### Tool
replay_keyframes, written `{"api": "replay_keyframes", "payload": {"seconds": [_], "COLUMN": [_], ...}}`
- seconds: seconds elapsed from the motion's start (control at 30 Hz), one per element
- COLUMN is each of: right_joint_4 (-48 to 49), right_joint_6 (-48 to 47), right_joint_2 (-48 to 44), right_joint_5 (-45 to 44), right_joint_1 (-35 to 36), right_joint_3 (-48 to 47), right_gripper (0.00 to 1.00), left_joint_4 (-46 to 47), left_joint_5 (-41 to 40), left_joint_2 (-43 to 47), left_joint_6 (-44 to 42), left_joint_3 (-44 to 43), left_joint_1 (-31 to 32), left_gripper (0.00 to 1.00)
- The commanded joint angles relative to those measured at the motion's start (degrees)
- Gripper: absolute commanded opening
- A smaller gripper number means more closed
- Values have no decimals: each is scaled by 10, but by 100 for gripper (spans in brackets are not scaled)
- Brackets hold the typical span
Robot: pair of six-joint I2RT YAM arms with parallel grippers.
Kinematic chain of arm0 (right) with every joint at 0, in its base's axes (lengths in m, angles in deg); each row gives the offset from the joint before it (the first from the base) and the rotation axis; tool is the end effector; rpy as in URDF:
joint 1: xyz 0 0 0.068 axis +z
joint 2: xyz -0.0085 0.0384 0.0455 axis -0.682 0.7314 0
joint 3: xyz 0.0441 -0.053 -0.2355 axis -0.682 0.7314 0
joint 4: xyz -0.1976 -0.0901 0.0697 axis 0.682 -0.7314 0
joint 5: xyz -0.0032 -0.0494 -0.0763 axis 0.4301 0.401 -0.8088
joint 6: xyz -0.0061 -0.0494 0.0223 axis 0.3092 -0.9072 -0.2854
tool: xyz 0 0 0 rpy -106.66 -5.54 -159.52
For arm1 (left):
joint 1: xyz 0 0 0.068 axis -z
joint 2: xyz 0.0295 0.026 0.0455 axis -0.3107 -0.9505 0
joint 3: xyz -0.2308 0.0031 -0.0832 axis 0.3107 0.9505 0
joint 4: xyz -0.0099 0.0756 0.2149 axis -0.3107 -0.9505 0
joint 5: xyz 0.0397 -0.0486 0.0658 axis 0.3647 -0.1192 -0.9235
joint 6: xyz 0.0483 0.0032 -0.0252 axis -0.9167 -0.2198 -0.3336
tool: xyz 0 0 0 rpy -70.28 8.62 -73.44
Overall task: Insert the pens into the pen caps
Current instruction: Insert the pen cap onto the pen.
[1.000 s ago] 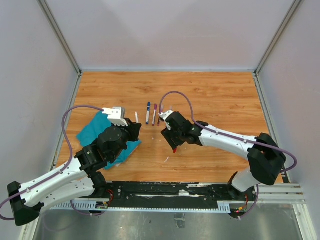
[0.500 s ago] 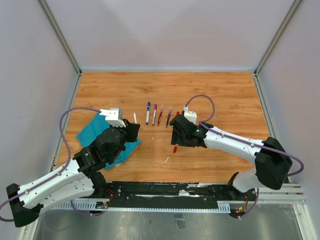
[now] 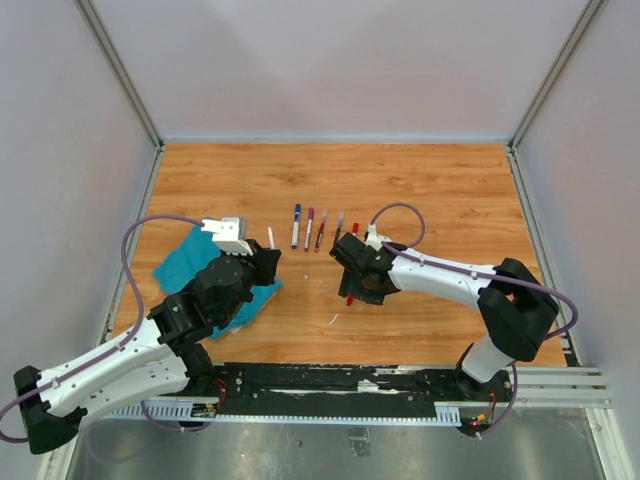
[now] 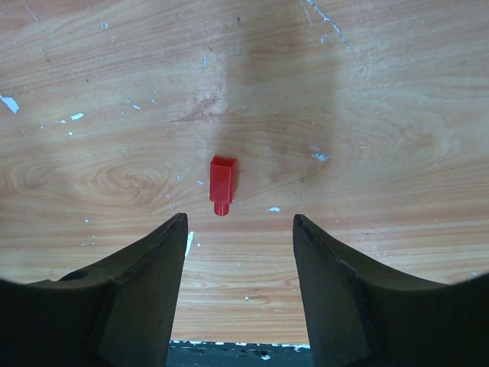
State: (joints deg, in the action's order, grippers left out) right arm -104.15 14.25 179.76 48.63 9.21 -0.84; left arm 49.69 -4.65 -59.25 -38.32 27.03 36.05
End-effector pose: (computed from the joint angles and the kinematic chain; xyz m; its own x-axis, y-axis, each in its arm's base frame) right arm 0.1735 0.2109 0.1822 -0.8880 0.3115 -0.3383 0.2227 0.9349 0.2763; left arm 0.1041 -0.1089 0.2818 -0.3019 -0.3079 -0.9023 0.2276 0.8958 -0.3818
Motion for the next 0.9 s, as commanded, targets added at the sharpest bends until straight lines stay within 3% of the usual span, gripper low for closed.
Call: {"api": "replay_keyframes", "payload": {"seconds": [0.0,0.63,0.87], "right_joint_4": [-23,-42,-68], "right_joint_6": [30,39,36], "right_joint_2": [13,93,130], "right_joint_5": [13,-12,-11], "right_joint_1": [5,5,5], "right_joint_3": [-19,-71,-101], "right_gripper": [57,45,36], "left_joint_4": [13,18,22], "left_joint_5": [-5,6,12], "left_joint_2": [-5,-8,-9], "left_joint_6": [5,7,8], "left_joint_3": [5,6,8], "left_joint_1": [0,0,0], "left_gripper": [0,0,0]}}
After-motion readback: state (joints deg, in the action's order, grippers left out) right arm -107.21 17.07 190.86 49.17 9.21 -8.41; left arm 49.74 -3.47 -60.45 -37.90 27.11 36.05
